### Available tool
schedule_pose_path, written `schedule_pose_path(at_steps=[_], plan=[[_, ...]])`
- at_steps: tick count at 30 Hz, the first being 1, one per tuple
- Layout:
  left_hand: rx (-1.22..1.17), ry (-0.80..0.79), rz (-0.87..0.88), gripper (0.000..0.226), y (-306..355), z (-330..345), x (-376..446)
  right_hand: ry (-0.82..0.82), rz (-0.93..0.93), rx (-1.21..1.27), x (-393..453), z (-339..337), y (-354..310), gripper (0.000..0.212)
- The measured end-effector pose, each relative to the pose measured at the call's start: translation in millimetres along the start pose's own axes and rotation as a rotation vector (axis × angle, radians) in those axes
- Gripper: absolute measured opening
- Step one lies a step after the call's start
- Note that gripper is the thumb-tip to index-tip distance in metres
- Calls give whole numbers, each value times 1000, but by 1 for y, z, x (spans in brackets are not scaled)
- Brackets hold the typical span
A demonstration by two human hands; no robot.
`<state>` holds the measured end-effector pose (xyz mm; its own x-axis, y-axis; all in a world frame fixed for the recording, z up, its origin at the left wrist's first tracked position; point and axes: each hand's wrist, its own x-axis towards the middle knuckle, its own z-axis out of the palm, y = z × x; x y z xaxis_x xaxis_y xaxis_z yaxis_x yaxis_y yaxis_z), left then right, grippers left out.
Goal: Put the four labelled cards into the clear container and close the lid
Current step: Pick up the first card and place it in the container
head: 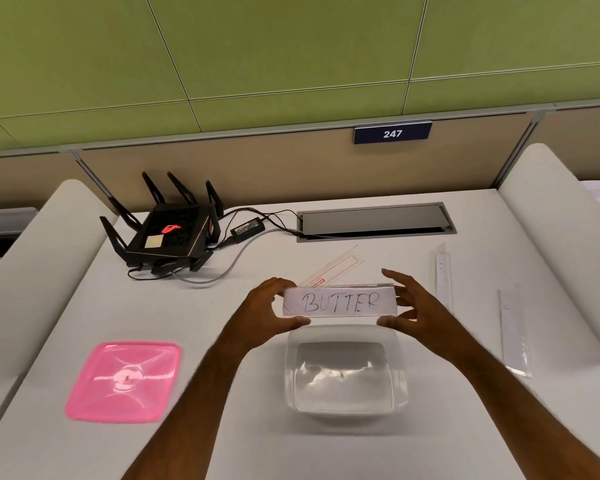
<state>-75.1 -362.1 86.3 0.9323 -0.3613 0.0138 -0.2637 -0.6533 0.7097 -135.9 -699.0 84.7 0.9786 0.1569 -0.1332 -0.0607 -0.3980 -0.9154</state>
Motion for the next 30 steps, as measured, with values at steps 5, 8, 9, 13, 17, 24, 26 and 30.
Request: schedule_pose_path(at_steps=[5, 8, 9, 13, 17, 24, 26, 30], plan=[[-12, -10, -20, 63, 5, 4, 0, 34, -24, -72, -4, -2, 4, 67], [-28, -18, -22, 60, 7, 6, 0, 36, -22, -77, -5, -3, 5, 62], [-31, -19, -23, 59, 8, 6, -1, 36, -19, -77, -5, -3, 6, 61], [-33, -28, -28, 59, 9, 6, -1, 37, -7, -82, -4, -2, 9, 59], [-40, -32, -31, 60, 9, 6, 0, 38, -1, -103, -2, -1, 11, 59], [-23, -58, -54, 63, 7, 5, 2, 49, -12, -134, 1, 0, 12, 58], [-27, -71, -58, 62, 6, 7, 2, 49, -16, -165, 0, 1, 15, 58], [-21, -91, -53, 62, 1, 14, -2, 17, -21, -243, -1, 5, 26, 56]])
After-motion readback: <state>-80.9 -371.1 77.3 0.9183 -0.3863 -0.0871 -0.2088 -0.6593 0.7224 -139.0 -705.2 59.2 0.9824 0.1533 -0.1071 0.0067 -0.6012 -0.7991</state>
